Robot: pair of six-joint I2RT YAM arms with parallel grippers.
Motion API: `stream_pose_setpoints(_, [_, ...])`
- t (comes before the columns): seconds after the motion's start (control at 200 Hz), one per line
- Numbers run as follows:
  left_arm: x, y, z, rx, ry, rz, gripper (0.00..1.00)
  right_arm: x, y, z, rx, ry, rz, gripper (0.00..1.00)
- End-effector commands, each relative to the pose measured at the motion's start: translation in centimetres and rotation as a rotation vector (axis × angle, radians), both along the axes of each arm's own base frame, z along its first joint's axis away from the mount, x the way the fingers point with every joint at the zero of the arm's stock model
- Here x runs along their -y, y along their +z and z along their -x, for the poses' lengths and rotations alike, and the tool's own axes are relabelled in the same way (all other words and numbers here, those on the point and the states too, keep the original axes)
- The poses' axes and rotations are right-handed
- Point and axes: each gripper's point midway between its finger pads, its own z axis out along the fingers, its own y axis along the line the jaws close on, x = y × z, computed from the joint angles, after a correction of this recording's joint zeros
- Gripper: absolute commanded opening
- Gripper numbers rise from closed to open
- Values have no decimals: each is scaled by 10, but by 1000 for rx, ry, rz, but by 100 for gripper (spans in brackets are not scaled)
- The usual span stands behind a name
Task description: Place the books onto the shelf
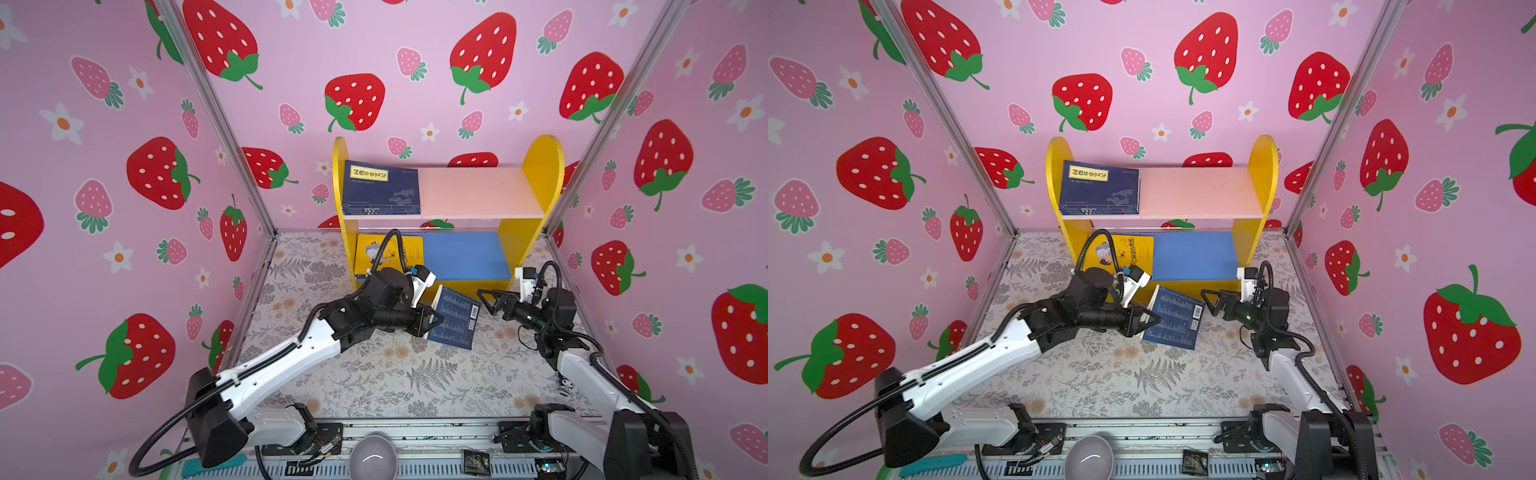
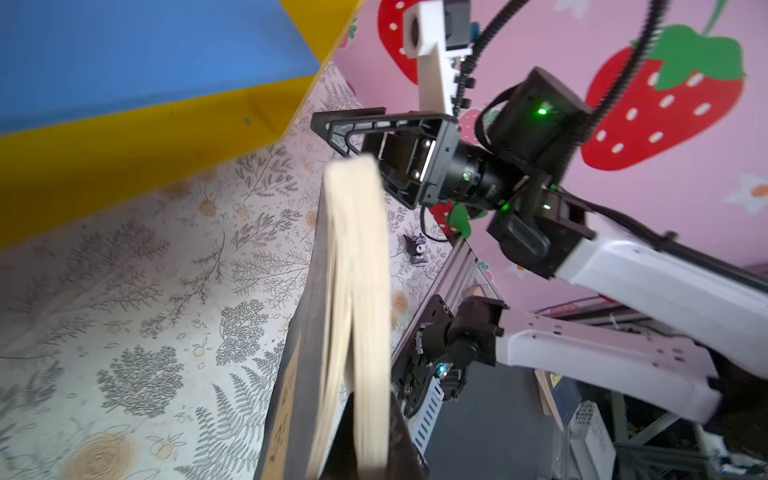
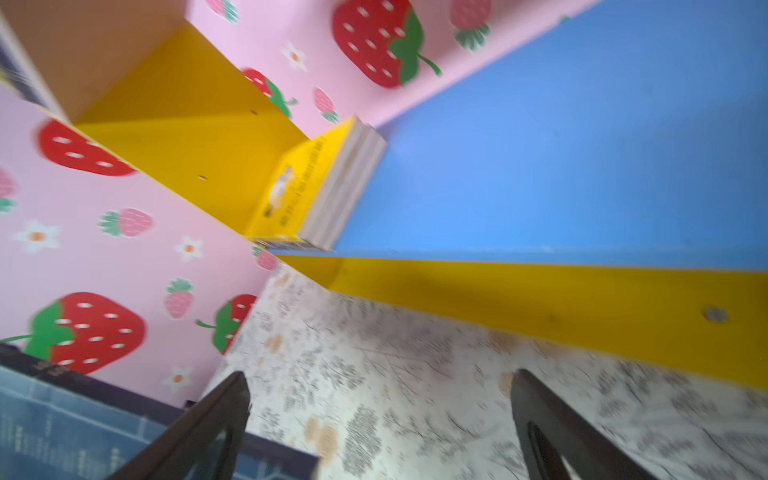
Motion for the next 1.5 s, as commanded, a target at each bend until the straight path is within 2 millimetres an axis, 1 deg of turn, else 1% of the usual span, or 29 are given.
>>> stream_pose_setpoints(0.0, [-29, 46, 25, 179, -81, -29, 0, -18, 90, 43, 325, 230, -100, 100])
stream_pose_setpoints(0.09, [-43, 79, 34, 272, -86, 1, 0, -20, 135, 66, 495, 287, -107, 100])
stream_pose_setpoints(0.16, [-52, 98, 38, 330, -85, 6, 0, -24, 168, 83, 618, 318, -104, 100])
stream_pose_setpoints(0.235, [-61, 119, 41, 390, -78, 13, 0, -35, 189, 100, 717, 380, -101, 100])
stream_pose_setpoints(0.27, [-63, 128, 45, 414, -92, 22, 0, -45, 197, 108, 754, 427, -97, 100])
stream_pose_setpoints(0.33, [-67, 144, 54, 461, -128, 48, 0, -59, 205, 114, 792, 496, -89, 100])
stream_pose_setpoints(0.44, [-72, 165, 67, 521, -176, 78, 0, -74, 218, 118, 841, 567, -99, 100])
stream_pose_setpoints(0.595, [-78, 179, 80, 580, -221, 104, 0, -89, 222, 121, 868, 634, -105, 100])
stream_pose_setpoints(0.655, [-80, 182, 81, 597, -226, 100, 0, -94, 223, 124, 870, 663, -111, 98])
stream_pose_setpoints(0.71, [-80, 182, 81, 610, -228, 93, 0, -98, 223, 129, 879, 692, -116, 94])
stream_pose_setpoints(0.745, [-81, 182, 80, 617, -224, 86, 0, -101, 223, 135, 888, 716, -118, 90])
stream_pose_setpoints(0.88, [-79, 182, 78, 638, -230, 74, 0, -109, 224, 150, 903, 774, -132, 67])
stream_pose_setpoints(0.95, [-79, 183, 76, 649, -231, 68, 0, -112, 223, 153, 899, 788, -130, 61])
stream_pose_setpoints(0.995, [-79, 184, 75, 662, -226, 63, 0, -113, 223, 155, 896, 792, -127, 53])
stream_pose_setpoints(1.015, [-80, 184, 74, 669, -223, 60, 0, -114, 222, 155, 894, 792, -127, 52])
stream_pose_setpoints(1.025, [-80, 185, 74, 673, -220, 60, 0, -114, 222, 155, 893, 793, -127, 48])
stream_pose_setpoints(1.1, [-82, 187, 66, 705, -184, 42, 0, -115, 223, 156, 888, 789, -129, 38])
stream_pose_setpoints(1.14, [-84, 189, 61, 720, -153, 32, 0, -115, 223, 155, 886, 783, -128, 28])
stream_pose_setpoints(1.175, [-86, 191, 57, 731, -127, 26, 0, -116, 222, 153, 877, 775, -127, 13])
stream_pose_setpoints(1.19, [-87, 192, 56, 735, -119, 26, 0, -116, 222, 151, 870, 768, -127, 5])
stream_pose_setpoints(1.205, [-87, 193, 55, 739, -113, 26, 0, -117, 222, 150, 864, 761, -127, 0])
stream_pose_setpoints(1.31, [-92, 202, 45, 773, -38, 35, 0, -119, 221, 141, 837, 734, -123, 0])
stream_pose_setpoints(1.33, [-94, 204, 42, 779, -11, 36, 4, -120, 221, 140, 836, 730, -122, 0])
stream_pose_setpoints(1.345, [-96, 205, 39, 783, 13, 34, 4, -120, 222, 139, 835, 724, -120, 0])
stream_pose_setpoints(1.385, [-102, 208, 31, 791, 74, 29, 24, -120, 223, 136, 837, 709, -111, 0])
stream_pose_setpoints(1.43, [-113, 211, 20, 795, 177, 18, 57, -120, 227, 130, 858, 663, -88, 0])
stream_pose_setpoints(1.44, [-116, 212, 18, 795, 201, 20, 63, -121, 227, 128, 856, 648, -78, 0])
stream_pose_setpoints(1.47, [-126, 214, 9, 789, 283, 14, 75, -120, 229, 119, 866, 591, -42, 0])
stream_pose_setpoints(1.49, [-133, 215, 4, 783, 339, 11, 79, -120, 230, 113, 875, 547, -14, 0])
